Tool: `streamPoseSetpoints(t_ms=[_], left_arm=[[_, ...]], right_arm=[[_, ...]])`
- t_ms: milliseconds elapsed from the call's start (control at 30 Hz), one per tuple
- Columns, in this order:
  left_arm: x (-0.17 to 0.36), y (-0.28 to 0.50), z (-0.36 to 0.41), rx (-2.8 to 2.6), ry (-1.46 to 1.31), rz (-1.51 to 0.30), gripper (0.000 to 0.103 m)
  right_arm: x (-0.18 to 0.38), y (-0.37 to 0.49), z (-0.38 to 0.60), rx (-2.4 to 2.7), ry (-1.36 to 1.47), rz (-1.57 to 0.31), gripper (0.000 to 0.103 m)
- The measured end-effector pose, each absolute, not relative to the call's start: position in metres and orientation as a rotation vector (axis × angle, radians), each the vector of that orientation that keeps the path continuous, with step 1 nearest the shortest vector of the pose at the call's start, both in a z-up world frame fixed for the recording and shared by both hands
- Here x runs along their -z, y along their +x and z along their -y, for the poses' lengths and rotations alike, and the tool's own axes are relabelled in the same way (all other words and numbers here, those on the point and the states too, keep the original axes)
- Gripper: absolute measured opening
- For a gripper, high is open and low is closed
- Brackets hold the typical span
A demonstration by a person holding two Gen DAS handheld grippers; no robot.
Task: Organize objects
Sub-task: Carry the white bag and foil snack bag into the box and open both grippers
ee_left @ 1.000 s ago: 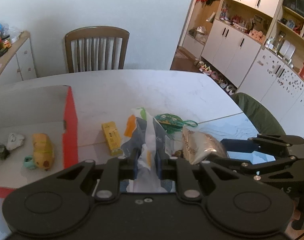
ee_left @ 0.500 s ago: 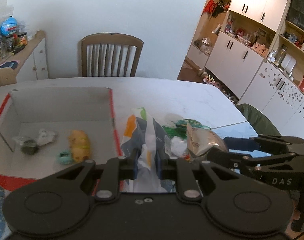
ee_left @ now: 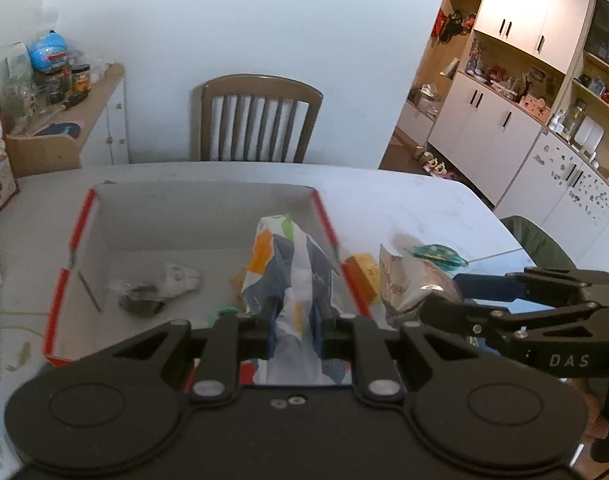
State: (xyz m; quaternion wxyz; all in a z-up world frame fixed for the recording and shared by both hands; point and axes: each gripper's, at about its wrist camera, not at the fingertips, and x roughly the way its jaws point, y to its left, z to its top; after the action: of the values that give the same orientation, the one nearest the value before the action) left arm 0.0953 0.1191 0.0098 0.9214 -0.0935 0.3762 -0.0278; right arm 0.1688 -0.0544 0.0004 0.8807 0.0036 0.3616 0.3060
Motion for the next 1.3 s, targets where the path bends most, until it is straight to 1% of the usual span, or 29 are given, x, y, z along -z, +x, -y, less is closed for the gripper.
streamPoseSetpoints(t_ms=[233,567,967,1300], left_arm=[[-0.008,0.098,-0.156,0.022,-0.186,-0.764,0.016],[0.01,0.12,-0.193,-0.042,-0.16,-0.8,0.016],[0.048,0.147,-0.207,-0.059,-0.116,-0.895,0.016],[0.068,0.155,-0.207,-0.043,-0.091,-0.939,0.017]], right_arm=[[0.0,0.179,0.017,-0.623,-0.002,-0.755,0.056],[0.011,0.211,-0.025,-0.59,-0.041,-0.774,0.056],[0.04,0.268,-0.069,-0.537,-0.073,-0.839,0.056],[0.069,0.305,-0.107,-0.523,-0.127,-0.898,0.056]])
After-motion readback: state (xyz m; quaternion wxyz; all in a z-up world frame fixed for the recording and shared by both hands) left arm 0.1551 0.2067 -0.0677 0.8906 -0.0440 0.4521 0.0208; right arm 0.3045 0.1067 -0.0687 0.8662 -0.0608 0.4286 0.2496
